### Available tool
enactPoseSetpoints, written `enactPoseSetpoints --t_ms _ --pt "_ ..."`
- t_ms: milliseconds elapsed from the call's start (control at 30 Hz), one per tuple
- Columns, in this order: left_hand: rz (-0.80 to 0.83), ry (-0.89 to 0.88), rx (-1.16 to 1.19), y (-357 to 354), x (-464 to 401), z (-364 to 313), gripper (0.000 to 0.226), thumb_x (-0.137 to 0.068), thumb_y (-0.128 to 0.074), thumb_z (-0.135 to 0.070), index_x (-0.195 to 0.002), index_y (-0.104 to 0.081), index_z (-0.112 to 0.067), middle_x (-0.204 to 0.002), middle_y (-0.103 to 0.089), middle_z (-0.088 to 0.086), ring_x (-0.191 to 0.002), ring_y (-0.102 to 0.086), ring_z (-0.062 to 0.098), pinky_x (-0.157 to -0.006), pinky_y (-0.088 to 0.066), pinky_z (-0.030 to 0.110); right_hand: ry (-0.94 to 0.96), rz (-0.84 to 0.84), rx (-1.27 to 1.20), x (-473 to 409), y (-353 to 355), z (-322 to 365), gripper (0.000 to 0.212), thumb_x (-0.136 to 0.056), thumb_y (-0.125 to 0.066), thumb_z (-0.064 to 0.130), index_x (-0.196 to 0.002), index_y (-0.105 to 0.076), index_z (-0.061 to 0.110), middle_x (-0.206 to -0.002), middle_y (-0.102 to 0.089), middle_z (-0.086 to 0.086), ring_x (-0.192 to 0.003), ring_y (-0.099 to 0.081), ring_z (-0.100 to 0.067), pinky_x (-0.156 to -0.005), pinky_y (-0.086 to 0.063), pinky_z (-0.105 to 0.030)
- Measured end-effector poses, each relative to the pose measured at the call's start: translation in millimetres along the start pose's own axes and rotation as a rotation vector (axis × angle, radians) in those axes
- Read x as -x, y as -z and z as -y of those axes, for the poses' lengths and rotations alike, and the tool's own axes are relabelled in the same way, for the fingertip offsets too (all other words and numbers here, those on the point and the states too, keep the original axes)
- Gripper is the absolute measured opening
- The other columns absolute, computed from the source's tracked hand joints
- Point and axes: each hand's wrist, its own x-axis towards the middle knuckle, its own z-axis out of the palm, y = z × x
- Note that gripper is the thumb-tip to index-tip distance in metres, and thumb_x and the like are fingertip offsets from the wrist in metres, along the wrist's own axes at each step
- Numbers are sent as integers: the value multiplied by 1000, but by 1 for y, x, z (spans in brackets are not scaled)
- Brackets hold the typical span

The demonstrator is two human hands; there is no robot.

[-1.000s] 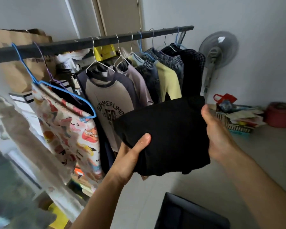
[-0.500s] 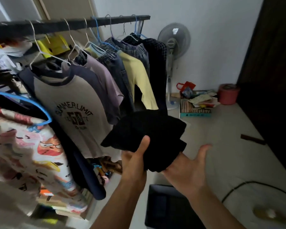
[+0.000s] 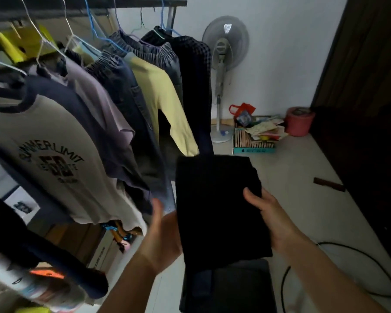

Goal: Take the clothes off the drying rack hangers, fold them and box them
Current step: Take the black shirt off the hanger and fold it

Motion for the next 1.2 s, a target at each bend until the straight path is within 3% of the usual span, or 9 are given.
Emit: enactPoseSetpoints --t_ms 67,167,333,467,567,667,833,1000,1200 --pt "-26 165 30 11 -25 18 45 -89 -55 -47 -125 -63 -22 -122 -69 4 -114 -65 20 -104 -48 41 -24 -12 66 -9 7 -15 31 -94 -57 26 -125 -62 29 -115 -72 1 -106 -68 -17 -86 -50 -31" --pt "-150 131 -30 16 -53 56 45 -85 -68 -34 -127 -59 -20 -115 -72 3 -107 -68 21 -98 -51 42 -51 -78 100 -29 17 -49 31 -97 -53 31 -127 -60 34 -114 -72 7 -106 -68 -12 -84 -49 -26" --pt "-285 98 -49 46 -89 142 57 -72 -78 -47 -123 -60 -30 -113 -72 -1 -103 -70 19 -89 -56 41 -69 -144 183 -72 40 -114 23 -92 -57 48 -109 -66 36 -100 -74 8 -91 -71 -10 -70 -54 -21" --pt "-362 80 -83 64 -120 204 44 -78 -67 -54 -114 -66 -29 -100 -76 -4 -95 -72 16 -79 -57 32 53 -258 270 -106 60 -176 16 -88 -68 32 -98 -71 20 -89 -76 -1 -76 -72 -11 -61 -55 -19" --pt "-422 135 -116 85 -145 253 60 -78 -56 -73 -117 -66 -29 -107 -74 -2 -102 -68 21 -92 -54 41 78 -299 291 -128 80 -223 22 -94 -57 40 -94 -71 23 -91 -75 -2 -82 -71 -12 -68 -57 -20" --pt "-445 215 -68 101 -166 300 50 -89 -40 -70 -109 -60 -28 -105 -68 0 -96 -64 18 -89 -52 37 12 -343 305 -147 108 -271 37 -98 -40 51 -92 -68 27 -94 -73 -3 -85 -69 -11 -68 -56 -20" --pt "-301 357 75 124 -192 393 100 -48 -64 -89 -131 -57 -34 -127 -65 2 -114 -64 25 -102 -48 43 -234 -314 222 -172 160 -335 55 -94 -26 67 -114 -59 27 -95 -66 2 -88 -64 -14 -63 -48 -24" --pt "-177 302 207 143 -207 486 61 -86 -53 -66 -142 -40 -46 -143 -51 -4 -130 -51 23 -112 -37 48 -238 -259 125 -184 218 -412 42 -89 -66 37 -125 -63 16 -108 -73 -7 -97 -71 -24 -76 -57 -32" --pt "9 402 110 164 -209 566 37 -94 -50 -41 -130 -57 -42 -135 -60 -7 -126 -54 19 -102 -44 40 -216 -263 98 -192 267 -502 35 -93 -61 29 -127 -61 25 -118 -70 -5 -105 -68 -23 -87 -54 -36"
